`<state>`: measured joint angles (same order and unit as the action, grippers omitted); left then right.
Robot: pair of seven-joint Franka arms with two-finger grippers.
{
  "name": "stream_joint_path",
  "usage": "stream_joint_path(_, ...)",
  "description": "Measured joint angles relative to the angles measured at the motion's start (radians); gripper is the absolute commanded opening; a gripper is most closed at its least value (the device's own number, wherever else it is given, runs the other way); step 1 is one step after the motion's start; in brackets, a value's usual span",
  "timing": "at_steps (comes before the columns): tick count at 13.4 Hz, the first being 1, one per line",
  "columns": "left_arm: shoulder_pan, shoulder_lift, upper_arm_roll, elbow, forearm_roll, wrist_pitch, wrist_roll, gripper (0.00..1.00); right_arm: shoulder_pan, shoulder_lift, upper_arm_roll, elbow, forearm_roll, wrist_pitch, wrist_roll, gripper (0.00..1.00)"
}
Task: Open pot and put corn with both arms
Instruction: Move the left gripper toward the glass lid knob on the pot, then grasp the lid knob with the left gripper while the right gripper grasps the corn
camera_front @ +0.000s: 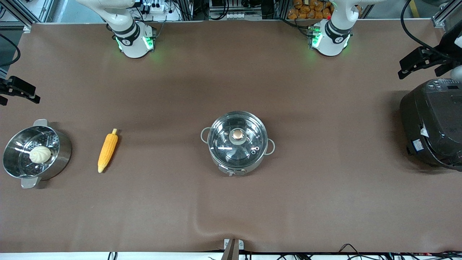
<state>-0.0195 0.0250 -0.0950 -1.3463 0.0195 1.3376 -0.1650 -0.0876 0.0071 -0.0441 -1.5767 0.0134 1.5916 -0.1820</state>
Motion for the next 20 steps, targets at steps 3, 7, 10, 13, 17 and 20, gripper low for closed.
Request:
stream_joint_path(3, 0.0, 0.0, -0.004, 0.0, 0.0, 0.0, -0.001, 1.0, 0.0, 0.0, -0.002, -0.001, -0.001, -0.016, 0.012, 1.0)
stream_joint_path(7, -0.005, 0.006, -0.011, -0.007, 0.0, 0.0, -0.001, 1.0, 0.0, -0.003, -0.003, 0.0, -0.001, -0.018, 0.015, 1.0)
stream_joint_path(10, -0.038, 0.054, -0.035, -0.016, 0.0, 0.016, -0.005, 1.0, 0.001, -0.007, 0.0, 0.0, -0.001, -0.018, 0.015, 1.0)
stream_joint_path(13, -0.174, 0.176, -0.06, -0.023, 0.0, 0.149, -0.126, 1.0, 0.003, -0.008, 0.001, -0.006, -0.001, -0.013, 0.015, 1.0)
stream_joint_path(17, -0.383, 0.357, -0.067, -0.023, 0.0, 0.428, -0.3, 1.0, 0.004, -0.005, 0.002, -0.102, -0.001, 0.104, 0.015, 1.0)
stream_joint_path(20, -0.473, 0.428, -0.066, -0.021, 0.0, 0.581, -0.33, 1.0, 0.004, 0.001, 0.002, -0.258, -0.001, 0.248, 0.015, 1.0)
